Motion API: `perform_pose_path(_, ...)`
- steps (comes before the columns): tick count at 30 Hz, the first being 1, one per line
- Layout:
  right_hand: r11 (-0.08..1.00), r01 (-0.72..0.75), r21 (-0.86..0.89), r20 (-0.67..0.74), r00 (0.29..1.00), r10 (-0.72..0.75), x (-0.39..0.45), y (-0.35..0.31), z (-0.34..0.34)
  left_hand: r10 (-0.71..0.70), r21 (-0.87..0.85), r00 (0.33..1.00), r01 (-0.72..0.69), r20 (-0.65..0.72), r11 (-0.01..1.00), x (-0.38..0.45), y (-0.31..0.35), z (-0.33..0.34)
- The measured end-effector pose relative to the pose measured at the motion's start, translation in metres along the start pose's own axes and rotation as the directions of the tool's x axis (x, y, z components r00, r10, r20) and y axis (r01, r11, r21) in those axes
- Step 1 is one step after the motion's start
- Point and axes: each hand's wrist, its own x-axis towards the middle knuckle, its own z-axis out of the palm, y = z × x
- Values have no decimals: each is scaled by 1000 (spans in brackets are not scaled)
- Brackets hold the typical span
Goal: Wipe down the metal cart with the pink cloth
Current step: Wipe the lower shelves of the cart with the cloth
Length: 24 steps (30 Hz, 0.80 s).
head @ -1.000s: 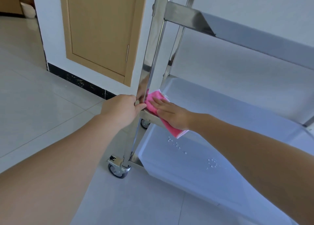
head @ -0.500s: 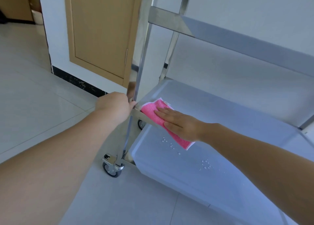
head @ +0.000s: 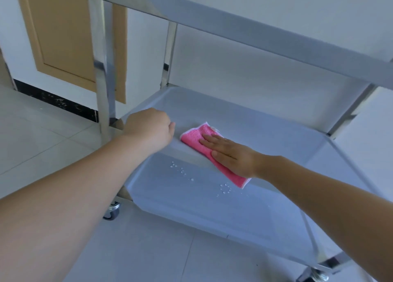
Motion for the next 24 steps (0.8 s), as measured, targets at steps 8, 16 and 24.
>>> perform_pose_path(8,997,-76,-25,7,997,76,-52,34,-1,120,-81,993,-121,-19,989,5,37,2)
perform_pose_path(16,992,-98,-74,-20,995,97,-66,28,1,169,-109,985,-172,-33,979,-3,47,-4)
perform_pose_path(24,989,-50,-138,-57,997,42,-109,11,-2,282,-199,958,-288,-61,937,-25,57,-13)
